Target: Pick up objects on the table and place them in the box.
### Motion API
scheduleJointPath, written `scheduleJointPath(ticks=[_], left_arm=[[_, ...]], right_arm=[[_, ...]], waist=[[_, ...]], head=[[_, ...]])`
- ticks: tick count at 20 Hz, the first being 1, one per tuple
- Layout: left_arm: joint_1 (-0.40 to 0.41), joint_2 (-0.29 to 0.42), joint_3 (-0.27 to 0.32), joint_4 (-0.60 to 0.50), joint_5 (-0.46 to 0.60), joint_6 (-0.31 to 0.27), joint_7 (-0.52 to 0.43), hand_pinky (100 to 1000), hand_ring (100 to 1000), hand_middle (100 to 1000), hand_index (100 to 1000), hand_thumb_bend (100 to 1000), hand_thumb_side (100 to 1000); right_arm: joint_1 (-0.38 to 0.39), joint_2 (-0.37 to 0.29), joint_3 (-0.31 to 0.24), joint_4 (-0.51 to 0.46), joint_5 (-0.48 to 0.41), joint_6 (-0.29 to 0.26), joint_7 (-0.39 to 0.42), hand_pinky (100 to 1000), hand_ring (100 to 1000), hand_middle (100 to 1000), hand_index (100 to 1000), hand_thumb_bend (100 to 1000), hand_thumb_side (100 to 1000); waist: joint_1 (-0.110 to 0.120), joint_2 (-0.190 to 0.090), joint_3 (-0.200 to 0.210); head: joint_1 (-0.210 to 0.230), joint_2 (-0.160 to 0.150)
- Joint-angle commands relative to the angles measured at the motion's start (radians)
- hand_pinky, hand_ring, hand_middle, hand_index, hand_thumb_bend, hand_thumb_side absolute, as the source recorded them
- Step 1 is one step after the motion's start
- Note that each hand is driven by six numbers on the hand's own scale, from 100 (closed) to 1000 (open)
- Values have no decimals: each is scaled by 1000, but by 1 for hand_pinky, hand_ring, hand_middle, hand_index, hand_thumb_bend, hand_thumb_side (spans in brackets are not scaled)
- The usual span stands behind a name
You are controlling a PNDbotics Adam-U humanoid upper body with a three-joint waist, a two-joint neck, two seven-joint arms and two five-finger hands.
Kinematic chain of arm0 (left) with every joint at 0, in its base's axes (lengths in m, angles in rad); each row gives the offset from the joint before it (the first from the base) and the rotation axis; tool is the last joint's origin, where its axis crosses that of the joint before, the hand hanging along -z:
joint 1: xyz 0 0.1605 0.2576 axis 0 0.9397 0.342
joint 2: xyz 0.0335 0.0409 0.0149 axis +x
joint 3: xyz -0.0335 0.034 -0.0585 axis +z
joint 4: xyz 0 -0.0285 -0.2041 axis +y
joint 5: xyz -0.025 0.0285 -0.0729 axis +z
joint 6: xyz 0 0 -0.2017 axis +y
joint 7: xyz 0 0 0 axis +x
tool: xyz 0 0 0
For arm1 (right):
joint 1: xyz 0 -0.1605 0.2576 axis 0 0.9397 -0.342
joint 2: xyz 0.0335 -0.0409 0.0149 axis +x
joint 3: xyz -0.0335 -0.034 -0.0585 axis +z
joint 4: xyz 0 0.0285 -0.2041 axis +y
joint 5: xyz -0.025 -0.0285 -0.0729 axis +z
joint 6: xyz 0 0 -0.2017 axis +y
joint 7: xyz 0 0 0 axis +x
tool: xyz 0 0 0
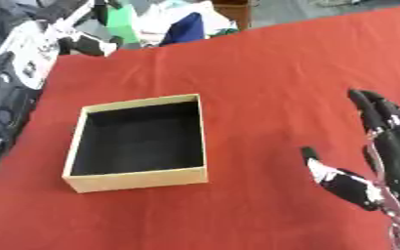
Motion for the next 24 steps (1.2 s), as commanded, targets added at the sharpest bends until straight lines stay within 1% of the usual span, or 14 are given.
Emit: scheduleJointPath(ticks=[1, 5, 8, 11, 13, 15, 17, 21, 24], left_arm=[[14, 70, -37, -134, 54, -37, -28, 672, 584, 466, 695, 306, 128], [94, 111, -99, -308, 145, -68, -72, 674, 584, 470, 697, 330, 144], [152, 141, -145, -426, 207, -75, -112, 674, 567, 475, 698, 343, 154], [205, 156, -186, -510, 245, -72, -150, 675, 565, 483, 701, 349, 162], [234, 159, -213, -543, 264, -73, -180, 677, 572, 491, 706, 352, 175], [256, 154, -235, -554, 279, -69, -208, 679, 580, 502, 712, 359, 189], [270, 142, -254, -546, 272, -69, -233, 684, 593, 522, 724, 363, 202], [283, 100, -286, -497, 229, -84, -258, 690, 607, 540, 730, 372, 222], [294, 72, -311, -455, 202, -109, -275, 707, 632, 571, 747, 390, 249]], right_arm=[[-4, -22, -8, -7, 8, 2, -1, 754, 872, 894, 1000, 433, 548], [3, -24, -11, -6, 15, 3, -3, 753, 872, 893, 1000, 427, 540], [8, -26, -10, -6, 18, 0, -4, 753, 872, 893, 1000, 427, 537], [12, -27, -10, -6, 20, -1, -4, 753, 872, 893, 1000, 429, 534], [12, -27, -10, -6, 21, -1, -3, 753, 872, 893, 1000, 430, 532], [12, -26, -10, -6, 22, -2, -3, 753, 872, 893, 1000, 428, 533], [11, -25, -9, -6, 21, -3, -3, 753, 872, 893, 1000, 428, 531], [10, -22, -9, -7, 17, -3, -2, 752, 872, 892, 1000, 421, 536], [8, -21, -9, -8, 14, -3, -3, 753, 873, 893, 1000, 419, 538]], waist=[[-9, -31, 11], [-7, -47, 38], [-6, -57, 55], [-6, -65, 65], [-6, -69, 68], [-7, -70, 68], [-9, -71, 67], [-13, -69, 63], [-15, -67, 61]], head=[[-23, 12], [-46, 23], [-63, 29], [-76, 30], [-82, 29], [-86, 28], [-90, 26], [-89, 23], [-88, 23]])
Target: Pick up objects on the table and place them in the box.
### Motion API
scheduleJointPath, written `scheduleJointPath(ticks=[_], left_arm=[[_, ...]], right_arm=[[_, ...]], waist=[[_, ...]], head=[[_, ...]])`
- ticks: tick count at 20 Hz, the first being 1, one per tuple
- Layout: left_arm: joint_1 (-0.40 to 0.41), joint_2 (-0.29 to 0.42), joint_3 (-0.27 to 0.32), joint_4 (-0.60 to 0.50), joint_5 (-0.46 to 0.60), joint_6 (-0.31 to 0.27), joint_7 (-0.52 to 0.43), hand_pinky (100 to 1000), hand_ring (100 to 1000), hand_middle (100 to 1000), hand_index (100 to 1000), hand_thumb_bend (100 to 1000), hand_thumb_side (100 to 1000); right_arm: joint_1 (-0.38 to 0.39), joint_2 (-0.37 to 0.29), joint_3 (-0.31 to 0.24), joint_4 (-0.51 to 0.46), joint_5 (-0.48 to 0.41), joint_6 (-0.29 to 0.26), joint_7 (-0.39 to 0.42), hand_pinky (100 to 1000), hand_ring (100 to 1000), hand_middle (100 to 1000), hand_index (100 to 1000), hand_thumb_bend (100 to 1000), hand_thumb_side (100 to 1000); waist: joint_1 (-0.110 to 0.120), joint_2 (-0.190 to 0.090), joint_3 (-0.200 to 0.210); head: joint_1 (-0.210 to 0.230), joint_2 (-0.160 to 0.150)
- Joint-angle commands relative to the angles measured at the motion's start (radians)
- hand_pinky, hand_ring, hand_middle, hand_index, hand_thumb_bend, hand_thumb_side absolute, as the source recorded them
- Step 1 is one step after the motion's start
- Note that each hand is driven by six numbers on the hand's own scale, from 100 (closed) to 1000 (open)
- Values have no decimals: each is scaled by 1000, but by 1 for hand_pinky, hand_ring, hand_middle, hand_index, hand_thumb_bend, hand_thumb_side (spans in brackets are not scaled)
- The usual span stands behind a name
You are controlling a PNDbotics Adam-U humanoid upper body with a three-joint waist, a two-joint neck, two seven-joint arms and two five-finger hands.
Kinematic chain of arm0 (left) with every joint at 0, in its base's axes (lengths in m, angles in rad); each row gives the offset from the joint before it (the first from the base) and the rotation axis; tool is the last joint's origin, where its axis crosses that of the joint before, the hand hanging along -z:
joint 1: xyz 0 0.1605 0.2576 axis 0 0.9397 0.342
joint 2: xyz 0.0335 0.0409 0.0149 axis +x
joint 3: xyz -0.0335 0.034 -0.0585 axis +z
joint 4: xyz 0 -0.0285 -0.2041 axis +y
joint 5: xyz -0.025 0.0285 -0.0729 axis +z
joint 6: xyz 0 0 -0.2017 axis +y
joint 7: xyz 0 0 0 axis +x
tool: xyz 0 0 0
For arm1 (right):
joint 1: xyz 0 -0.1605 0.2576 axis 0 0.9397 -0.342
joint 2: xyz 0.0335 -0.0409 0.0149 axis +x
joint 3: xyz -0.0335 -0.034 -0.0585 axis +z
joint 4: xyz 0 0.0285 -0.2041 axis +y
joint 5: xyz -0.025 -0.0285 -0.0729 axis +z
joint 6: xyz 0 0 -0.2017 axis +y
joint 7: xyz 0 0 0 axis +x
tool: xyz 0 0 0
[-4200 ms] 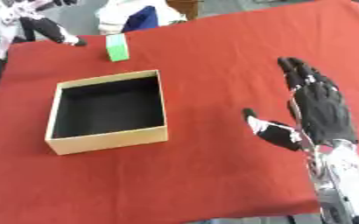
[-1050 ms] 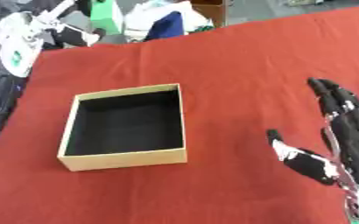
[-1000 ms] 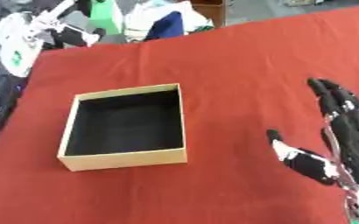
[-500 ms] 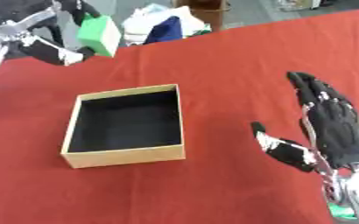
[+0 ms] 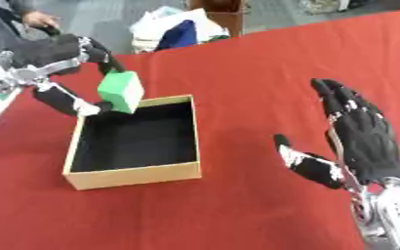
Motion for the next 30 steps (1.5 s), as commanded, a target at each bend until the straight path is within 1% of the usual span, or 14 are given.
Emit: scheduleJointPath(ticks=[1, 4, 6, 8, 11, 14, 16, 17, 22, 23, 26, 28, 29, 30], left_arm=[[-3, -6, -18, 30, -28, -26, -25, 711, 641, 582, 753, 397, 255], [17, -19, -34, 51, -38, -48, -59, 734, 690, 651, 797, 444, 302], [32, -20, -34, 53, -37, -54, -76, 753, 725, 706, 828, 507, 368], [45, -16, -26, 44, -33, -54, -81, 766, 742, 730, 842, 601, 448], [64, -2, 7, -2, -27, -40, -62, 779, 755, 743, 851, 659, 507], [92, 10, 68, -81, 0, -4, -5, 774, 746, 730, 846, 639, 514], [115, 18, 121, -149, 36, 31, 49, 767, 736, 715, 839, 599, 508], [127, 21, 150, -183, 60, 49, 79, 757, 722, 697, 829, 541, 505], [232, 13, 312, -380, 268, 158, 277, 722, 678, 644, 805, 412, 465], [255, 2, 336, -411, 313, 177, 312, 708, 662, 624, 797, 366, 457], [340, -64, 402, -486, 461, 209, 423, 695, 650, 612, 790, 318, 449], [373, -87, 422, -517, 520, 220, 463, 694, 649, 611, 789, 316, 449], [383, -97, 428, -524, 535, 225, 472, 672, 625, 588, 780, 267, 453], [416, -144, 443, -528, 565, 231, 502, 670, 623, 587, 779, 263, 456]], right_arm=[[-11, -12, -3, -13, -3, -2, -2, 753, 873, 893, 1000, 418, 538], [-12, -11, -3, -13, -6, -2, -3, 752, 873, 891, 1000, 416, 538], [-12, -12, -3, -13, -7, -2, -2, 752, 872, 892, 1000, 414, 540], [-12, -12, -3, -13, -9, -2, -2, 753, 873, 893, 1000, 415, 540], [-13, -13, -4, -13, -9, -1, -1, 753, 873, 893, 1000, 414, 541], [-12, -14, -5, -12, -11, 0, 0, 754, 873, 894, 1000, 413, 544], [-12, -15, -6, -11, -12, 1, 0, 753, 873, 894, 1000, 413, 542], [-11, -15, -7, -11, -13, 2, 0, 753, 874, 893, 1000, 409, 545], [-6, -17, -13, -9, -17, 8, -4, 752, 874, 892, 1000, 400, 546], [-6, -17, -14, -10, -18, 9, -6, 751, 874, 892, 1000, 397, 546], [-5, -17, -17, -12, -21, 12, -12, 749, 873, 890, 1000, 389, 543], [-5, -18, -18, -13, -21, 14, -16, 749, 873, 890, 1000, 388, 543], [-5, -17, -18, -13, -22, 15, -17, 747, 873, 888, 1000, 369, 548], [-3, -16, -21, -13, -24, 17, -20, 746, 873, 888, 1000, 368, 547]], waist=[[-9, -18, 1], [-11, -17, 1], [-12, -17, 4], [-14, -17, 7], [-16, -17, 10], [-19, -17, 15], [-21, -18, 20], [-22, -19, 24], [-23, -18, 42], [-23, -19, 46], [-25, -18, 57], [-25, -18, 58], [-26, -18, 59], [-27, -19, 64]], head=[[1, -2], [0, -4], [-1, -5], [-1, -6], [-3, -9], [-4, -9], [-5, -9], [-6, -9], [-15, -5], [-16, -4], [-20, -4], [-20, -2], [-20, -1], [-20, 3]])
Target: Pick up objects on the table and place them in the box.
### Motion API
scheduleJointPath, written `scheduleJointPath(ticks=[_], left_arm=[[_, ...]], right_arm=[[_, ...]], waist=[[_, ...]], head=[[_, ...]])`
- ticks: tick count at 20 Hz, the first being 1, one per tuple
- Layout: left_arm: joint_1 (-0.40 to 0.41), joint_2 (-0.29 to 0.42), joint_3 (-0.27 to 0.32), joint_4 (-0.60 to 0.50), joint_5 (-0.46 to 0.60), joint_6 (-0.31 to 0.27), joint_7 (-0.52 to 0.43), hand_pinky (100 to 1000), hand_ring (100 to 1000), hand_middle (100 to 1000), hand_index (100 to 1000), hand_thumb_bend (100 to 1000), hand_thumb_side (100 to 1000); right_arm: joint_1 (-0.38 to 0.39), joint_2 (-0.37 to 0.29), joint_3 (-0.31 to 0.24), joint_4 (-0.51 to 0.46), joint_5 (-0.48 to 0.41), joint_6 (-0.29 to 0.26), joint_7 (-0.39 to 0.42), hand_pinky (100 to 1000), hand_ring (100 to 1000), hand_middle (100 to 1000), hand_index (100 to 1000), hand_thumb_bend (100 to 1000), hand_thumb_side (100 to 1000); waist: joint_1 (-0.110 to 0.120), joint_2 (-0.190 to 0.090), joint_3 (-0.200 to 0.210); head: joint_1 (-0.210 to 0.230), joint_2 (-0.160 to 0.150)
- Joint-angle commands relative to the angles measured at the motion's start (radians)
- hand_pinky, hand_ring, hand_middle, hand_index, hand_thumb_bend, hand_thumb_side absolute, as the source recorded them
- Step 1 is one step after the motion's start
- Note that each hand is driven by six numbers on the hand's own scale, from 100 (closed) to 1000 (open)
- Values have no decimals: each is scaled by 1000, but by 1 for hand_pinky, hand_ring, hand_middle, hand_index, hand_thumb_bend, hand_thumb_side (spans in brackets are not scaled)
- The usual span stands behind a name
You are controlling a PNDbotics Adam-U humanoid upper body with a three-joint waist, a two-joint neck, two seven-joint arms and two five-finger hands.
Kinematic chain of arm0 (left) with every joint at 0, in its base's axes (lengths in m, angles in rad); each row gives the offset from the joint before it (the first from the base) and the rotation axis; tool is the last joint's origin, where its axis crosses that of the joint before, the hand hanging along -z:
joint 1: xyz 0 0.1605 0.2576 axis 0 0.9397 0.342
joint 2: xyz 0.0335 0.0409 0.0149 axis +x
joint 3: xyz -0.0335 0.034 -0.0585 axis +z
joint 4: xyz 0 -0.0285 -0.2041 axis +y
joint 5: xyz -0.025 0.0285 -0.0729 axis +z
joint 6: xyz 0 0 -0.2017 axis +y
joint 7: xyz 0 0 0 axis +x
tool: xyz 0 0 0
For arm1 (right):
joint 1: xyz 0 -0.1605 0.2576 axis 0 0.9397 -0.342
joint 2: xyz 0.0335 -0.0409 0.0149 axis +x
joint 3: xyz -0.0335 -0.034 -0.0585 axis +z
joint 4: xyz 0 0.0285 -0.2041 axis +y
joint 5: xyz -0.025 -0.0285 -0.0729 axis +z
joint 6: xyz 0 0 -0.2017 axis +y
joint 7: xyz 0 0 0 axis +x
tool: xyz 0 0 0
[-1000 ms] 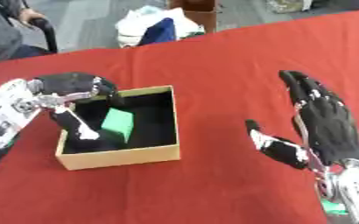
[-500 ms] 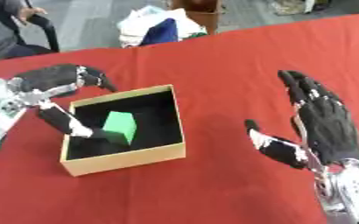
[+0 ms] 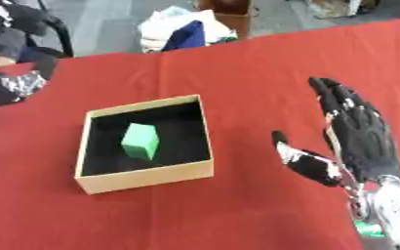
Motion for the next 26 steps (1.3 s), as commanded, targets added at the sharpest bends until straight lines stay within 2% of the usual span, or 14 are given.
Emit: scheduleJointPath(ticks=[1, 4, 5, 6, 8, 17, 26], left_arm=[[46, -66, 47, -43, 85, 17, 75, 667, 622, 585, 778, 256, 462], [96, -143, 51, -53, 118, 31, 98, 667, 625, 588, 782, 247, 482], [106, -162, 51, -57, 118, 34, 96, 667, 626, 590, 782, 272, 451], [117, -182, 51, -60, 117, 37, 93, 667, 625, 589, 782, 242, 490], [135, -211, 49, -65, 113, 44, 85, 666, 625, 588, 782, 238, 497], [175, -281, 39, -56, 112, 58, 66, 663, 623, 586, 780, 223, 518], [182, -293, 35, -52, 113, 60, 59, 662, 622, 585, 779, 220, 529]], right_arm=[[-3, -16, -10, -14, -8, 5, -11, 744, 873, 886, 1000, 367, 544], [-4, -15, -14, -18, -14, 10, -22, 742, 872, 884, 1000, 366, 539], [-4, -14, -16, -19, -16, 12, -26, 739, 871, 882, 1000, 358, 548], [-4, -12, -17, -20, -19, 14, -31, 738, 871, 880, 1000, 357, 537], [-3, -10, -20, -22, -27, 18, -43, 734, 868, 877, 1000, 350, 529], [-2, -5, -26, -24, -56, 34, -86, 722, 863, 869, 1000, 325, 523], [-2, -3, -27, -25, -71, 42, -106, 718, 859, 866, 1000, 307, 521]], waist=[[-7, -20, 8], [-11, -20, 14], [-12, -21, 15], [-13, -22, 15], [-15, -22, 16], [-24, -21, 18], [-30, -17, 18]], head=[[-1, 6], [4, 18], [6, 23], [7, 28], [10, 36], [33, 77], [38, 74]])
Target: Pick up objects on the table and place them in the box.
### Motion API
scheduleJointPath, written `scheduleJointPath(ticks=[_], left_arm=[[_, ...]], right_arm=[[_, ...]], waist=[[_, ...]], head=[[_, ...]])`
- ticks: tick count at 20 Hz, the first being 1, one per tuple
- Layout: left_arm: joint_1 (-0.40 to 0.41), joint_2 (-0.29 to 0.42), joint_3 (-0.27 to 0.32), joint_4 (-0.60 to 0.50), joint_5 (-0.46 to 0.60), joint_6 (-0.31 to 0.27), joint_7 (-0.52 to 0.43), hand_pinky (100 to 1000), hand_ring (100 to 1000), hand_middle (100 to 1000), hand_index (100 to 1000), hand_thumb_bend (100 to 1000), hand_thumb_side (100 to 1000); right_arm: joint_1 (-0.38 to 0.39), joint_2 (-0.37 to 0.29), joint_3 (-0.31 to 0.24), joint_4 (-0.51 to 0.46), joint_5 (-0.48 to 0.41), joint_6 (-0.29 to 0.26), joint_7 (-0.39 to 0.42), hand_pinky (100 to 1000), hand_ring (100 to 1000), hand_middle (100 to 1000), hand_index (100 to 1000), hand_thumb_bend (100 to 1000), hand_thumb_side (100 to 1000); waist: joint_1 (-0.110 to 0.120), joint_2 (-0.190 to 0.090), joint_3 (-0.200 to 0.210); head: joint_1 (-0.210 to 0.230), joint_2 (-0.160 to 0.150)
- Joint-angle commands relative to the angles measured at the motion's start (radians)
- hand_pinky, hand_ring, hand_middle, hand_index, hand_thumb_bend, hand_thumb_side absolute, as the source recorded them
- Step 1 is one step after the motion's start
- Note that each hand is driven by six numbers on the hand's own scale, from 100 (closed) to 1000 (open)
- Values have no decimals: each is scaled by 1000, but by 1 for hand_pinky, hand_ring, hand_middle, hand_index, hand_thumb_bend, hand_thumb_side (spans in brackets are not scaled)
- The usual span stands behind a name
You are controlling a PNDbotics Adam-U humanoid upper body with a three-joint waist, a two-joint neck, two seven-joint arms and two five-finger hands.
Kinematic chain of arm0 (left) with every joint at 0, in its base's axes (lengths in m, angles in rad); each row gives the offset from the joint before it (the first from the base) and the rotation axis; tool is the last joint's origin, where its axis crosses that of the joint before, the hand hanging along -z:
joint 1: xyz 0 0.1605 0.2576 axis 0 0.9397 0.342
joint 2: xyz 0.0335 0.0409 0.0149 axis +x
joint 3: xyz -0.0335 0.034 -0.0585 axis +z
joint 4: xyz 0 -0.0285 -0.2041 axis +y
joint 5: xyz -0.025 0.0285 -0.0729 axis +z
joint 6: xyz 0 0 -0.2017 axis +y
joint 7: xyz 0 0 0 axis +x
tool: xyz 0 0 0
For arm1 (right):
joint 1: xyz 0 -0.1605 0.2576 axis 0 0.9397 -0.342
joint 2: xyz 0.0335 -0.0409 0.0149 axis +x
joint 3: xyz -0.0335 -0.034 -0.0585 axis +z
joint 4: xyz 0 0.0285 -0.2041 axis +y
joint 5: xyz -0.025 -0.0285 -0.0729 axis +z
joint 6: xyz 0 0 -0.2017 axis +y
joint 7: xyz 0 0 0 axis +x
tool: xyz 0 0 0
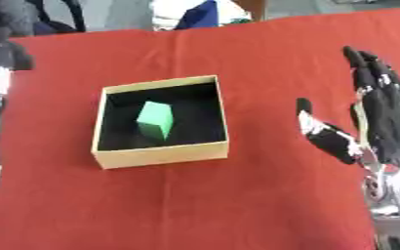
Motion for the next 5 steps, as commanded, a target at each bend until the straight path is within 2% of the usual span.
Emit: scheduleJointPath(ticks=[1, 5], left_arm=[[-2, 7, 0, -8, 2, 0, -4, 662, 623, 586, 779, 219, 530], [-1, 5, 0, -7, 4, -1, -5, 662, 622, 585, 778, 190, 540]], right_arm=[[-9, -5, -7, -24, -10, 2, -9, 718, 859, 865, 1000, 304, 521], [-8, -5, -5, -24, -15, 3, -12, 717, 859, 865, 1000, 299, 519]], waist=[[-5, -13, 2], [-6, -12, 2]], head=[[6, 3], [7, 5]])
